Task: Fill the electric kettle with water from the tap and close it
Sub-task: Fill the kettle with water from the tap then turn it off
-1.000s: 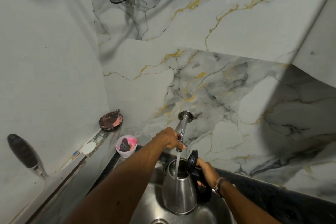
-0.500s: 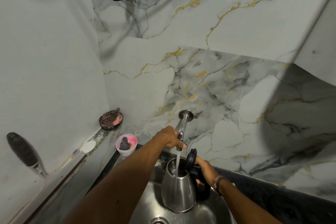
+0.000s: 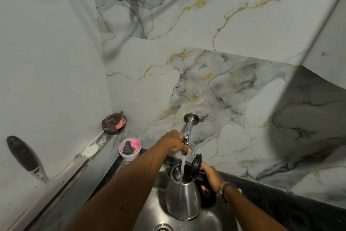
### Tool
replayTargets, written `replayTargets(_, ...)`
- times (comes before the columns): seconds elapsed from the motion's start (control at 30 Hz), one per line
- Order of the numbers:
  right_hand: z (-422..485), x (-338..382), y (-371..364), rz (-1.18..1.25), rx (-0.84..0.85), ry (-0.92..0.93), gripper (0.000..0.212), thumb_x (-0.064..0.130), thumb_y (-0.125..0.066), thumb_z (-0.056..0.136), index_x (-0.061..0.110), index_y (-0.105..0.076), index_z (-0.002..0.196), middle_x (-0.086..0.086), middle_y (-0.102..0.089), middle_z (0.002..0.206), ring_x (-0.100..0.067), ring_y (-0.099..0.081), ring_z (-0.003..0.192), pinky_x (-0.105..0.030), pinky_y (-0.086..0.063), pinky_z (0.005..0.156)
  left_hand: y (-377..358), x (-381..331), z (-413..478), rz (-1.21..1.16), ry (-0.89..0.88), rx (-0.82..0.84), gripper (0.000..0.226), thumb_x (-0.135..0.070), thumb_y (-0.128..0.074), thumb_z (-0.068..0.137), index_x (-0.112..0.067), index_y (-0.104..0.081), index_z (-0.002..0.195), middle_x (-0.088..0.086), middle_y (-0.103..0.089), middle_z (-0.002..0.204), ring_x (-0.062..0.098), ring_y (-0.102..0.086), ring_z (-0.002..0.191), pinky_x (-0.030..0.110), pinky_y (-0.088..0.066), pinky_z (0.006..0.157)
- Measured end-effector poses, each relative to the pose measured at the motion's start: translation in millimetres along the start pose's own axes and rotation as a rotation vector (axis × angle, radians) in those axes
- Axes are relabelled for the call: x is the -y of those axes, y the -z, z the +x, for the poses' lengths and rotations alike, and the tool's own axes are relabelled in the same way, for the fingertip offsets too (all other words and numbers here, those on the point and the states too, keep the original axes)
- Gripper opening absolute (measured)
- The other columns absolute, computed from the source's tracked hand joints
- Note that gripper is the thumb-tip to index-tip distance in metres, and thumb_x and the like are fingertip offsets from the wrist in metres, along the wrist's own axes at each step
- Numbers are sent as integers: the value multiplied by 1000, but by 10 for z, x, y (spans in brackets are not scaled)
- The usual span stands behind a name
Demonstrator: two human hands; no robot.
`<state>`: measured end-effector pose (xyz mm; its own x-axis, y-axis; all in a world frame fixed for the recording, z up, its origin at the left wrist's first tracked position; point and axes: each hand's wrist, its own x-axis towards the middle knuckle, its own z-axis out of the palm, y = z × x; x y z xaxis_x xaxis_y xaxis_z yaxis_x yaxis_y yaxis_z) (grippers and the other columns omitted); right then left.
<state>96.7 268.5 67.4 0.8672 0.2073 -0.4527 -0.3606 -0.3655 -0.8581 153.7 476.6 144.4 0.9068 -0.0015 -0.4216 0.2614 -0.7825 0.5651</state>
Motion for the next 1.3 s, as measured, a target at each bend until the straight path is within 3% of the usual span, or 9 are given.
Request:
replayTargets(0.23,3,-13,-11,9,13,-3,70,69,-53,84,13,-89,105,-26,-83,115,-30,-72,95,-38,-53,79,-7,3,1,-14,5,-6,55,-45,-92,88,-5,-77,122,14,-78,126,31,-74,120,49,-57,113)
replayTargets(0.43,30,-63,-3,-8,17,16,62,55,-50,107,4,-85,115,-30,-81,120,-29,-73,95,-36,-53,77,-5,9,-2,-25,11,-6,55,-45,-93,88,-6,-77,124,13,-78,127,31,-73,121,49,-56,114)
replayTargets(0.57,39,-95,-17,10,19,24,67,59,-53,98,2,-83,117,-33,-79,122,-31,-73,95,-38,-52,75,-14,16,-6,-32,-1,-16,53,-44,-92,89,-5,-77,123,14,-78,126,31,-73,120,48,-56,113)
replayTargets(0.7,74,-120,-23,18,24,19,79,67,-55,85,-2,-81,116,-36,-78,122,-53,-74,101,-45,-50,84,-26,27,2,-45,-10,-19,52,-43,-91,90,-5,-77,122,14,-78,126,31,-73,121,49,-56,114)
replayTargets(0.83,83,-142,-21,7,34,11,85,80,-55,74,6,-86,102,-30,-82,102,-27,-70,82,-35,-51,71,-36,49,-2,-67,-18,-16,53,-42,-92,89,-5,-77,124,14,-78,126,31,-73,122,50,-56,115)
replayTargets(1.0,108,-150,-12,-5,29,1,96,81,-56,70,-4,-81,109,-15,-75,80,-23,-65,68,-31,-47,61,-38,79,-21,-76,-26,-31,52,-45,-94,87,-7,-80,119,12,-80,122,30,-75,118,51,-57,112)
replayTargets(1.07,118,-163,-6,-10,27,2,96,79,-55,74,-5,-80,112,-17,-77,80,-22,-65,67,-31,-48,62,-53,95,-35,-84,-31,-46,48,-45,-94,86,-10,-82,115,10,-82,117,28,-76,113,51,-58,110)
replayTargets(1.17,113,-165,-24,-17,24,3,85,75,-52,82,2,-83,114,-29,-84,108,-29,-70,87,-40,-52,77,-97,127,-68,-93,-63,-90,44,-49,-94,85,-14,-83,108,5,-84,107,24,-78,105,49,-60,103)
replayTargets(1.3,129,-152,-42,-3,19,-3,87,82,-56,71,7,-87,102,-13,-81,82,-19,-67,67,-31,-50,60,-273,147,-155,-83,-36,-350,51,-66,-95,74,-22,-72,79,-5,-78,81,14,-74,78,36,-58,73)
